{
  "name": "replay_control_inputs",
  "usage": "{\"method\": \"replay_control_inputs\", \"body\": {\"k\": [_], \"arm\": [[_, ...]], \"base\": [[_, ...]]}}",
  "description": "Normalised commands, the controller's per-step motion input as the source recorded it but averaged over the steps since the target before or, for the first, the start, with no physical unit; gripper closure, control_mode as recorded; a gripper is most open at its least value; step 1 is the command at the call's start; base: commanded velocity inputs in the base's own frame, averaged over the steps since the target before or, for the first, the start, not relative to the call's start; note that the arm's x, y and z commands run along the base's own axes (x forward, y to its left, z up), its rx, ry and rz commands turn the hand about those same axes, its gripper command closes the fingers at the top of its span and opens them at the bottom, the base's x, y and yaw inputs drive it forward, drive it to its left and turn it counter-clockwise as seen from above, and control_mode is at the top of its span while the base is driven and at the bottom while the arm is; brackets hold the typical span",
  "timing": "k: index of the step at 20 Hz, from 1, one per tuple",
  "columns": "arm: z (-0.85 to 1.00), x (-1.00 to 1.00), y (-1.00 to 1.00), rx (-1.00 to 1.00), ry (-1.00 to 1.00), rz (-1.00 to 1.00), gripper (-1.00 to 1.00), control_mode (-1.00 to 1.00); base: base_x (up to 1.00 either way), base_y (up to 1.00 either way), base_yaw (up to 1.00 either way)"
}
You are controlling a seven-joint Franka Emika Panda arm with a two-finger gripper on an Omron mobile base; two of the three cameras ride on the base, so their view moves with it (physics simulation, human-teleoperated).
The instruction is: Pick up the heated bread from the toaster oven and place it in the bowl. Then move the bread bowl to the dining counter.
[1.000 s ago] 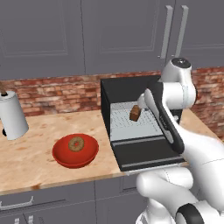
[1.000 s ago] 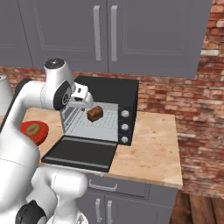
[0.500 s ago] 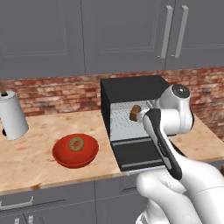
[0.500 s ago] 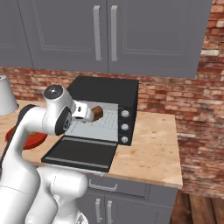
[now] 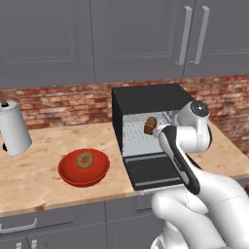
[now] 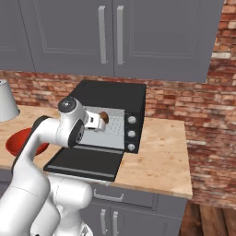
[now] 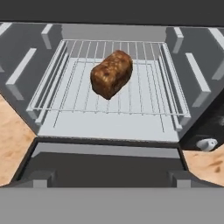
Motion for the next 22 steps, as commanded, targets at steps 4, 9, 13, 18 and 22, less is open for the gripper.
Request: {"method": "replay_control_inputs", "body": {"k": [4,9,13,18,22], "arm": [[-0.36,0.26,-0.09,0.0,0.0,0.0,-1.0,-1.0],[-0.16,0.32,-0.01,0.0,0.0,0.0,-1.0,-1.0],[-0.13,0.28,0.0,0.0,0.0,0.0,-1.0,-1.0],[-0.15,0.25,0.0,0.0,0.0,0.0,-1.0,-1.0],[-0.14,0.31,0.0,0.0,0.0,0.0,-1.0,-1.0]], "base": [[0.0,0.0,0.0],[0.0,0.0,0.0],[0.0,0.0,0.0],[0.0,0.0,0.0],[0.0,0.0,0.0]]}}
